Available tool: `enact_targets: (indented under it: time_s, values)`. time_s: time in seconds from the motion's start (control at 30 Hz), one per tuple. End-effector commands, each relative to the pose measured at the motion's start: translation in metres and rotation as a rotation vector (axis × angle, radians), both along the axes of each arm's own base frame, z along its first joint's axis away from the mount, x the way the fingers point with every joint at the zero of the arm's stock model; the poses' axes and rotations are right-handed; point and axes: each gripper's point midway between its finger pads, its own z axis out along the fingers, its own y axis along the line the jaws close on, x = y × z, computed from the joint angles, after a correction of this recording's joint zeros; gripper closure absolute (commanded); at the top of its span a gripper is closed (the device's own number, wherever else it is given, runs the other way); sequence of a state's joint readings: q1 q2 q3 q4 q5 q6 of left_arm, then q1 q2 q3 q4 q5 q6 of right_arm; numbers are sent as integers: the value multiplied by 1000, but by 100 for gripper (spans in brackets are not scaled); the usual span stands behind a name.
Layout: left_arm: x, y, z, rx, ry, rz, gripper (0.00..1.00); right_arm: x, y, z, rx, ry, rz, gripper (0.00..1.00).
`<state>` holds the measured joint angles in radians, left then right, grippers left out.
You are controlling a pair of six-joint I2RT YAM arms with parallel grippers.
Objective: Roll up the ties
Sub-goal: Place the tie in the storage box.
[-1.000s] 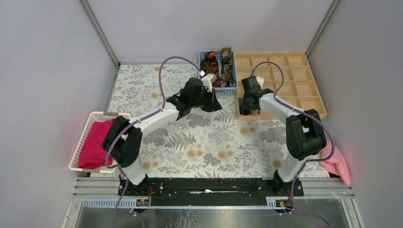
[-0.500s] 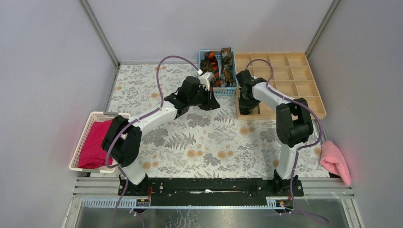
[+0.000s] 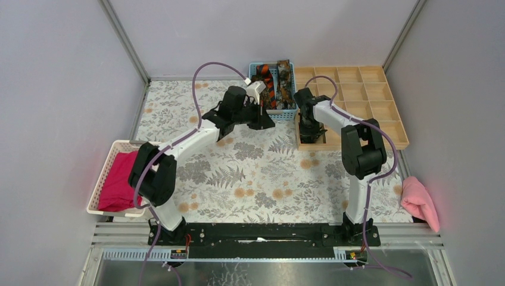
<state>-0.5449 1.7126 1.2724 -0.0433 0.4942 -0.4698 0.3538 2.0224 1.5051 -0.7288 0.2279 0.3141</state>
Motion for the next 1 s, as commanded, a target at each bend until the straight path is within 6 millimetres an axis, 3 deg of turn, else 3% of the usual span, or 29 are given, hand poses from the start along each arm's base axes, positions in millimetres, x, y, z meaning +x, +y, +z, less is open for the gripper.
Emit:
enact_targets:
  time_s: [0.0,0.03,0.13,0.23,0.27,0.37,0.5,0.77,0.97]
  values:
    - [5,0,10,-24,13,-21,100,-73,-7,-12,-32,321,54,100]
    - [5,1,10,-26,11,-26,100,-72,-11,-7,-51,315,49,100]
    - [7,1,8,-25,17,-33,100,-68,-17,3,-89,298,58,73]
    - [7,1,2,-25,37,-43,100,-62,-9,7,-43,257,83,43]
    - [7,1,0,-23,43,-44,100,-60,-7,8,-28,243,88,38]
    - [7,3,-6,-18,52,-43,100,-52,-2,13,-5,200,99,32]
    - [9,4,-10,-22,58,-45,100,-37,-3,24,-20,137,83,31]
    - [15,9,-14,-12,58,-32,100,-22,-3,66,-3,-16,52,27]
    - [16,10,-19,-12,68,-33,100,-16,-8,86,-8,-107,45,15]
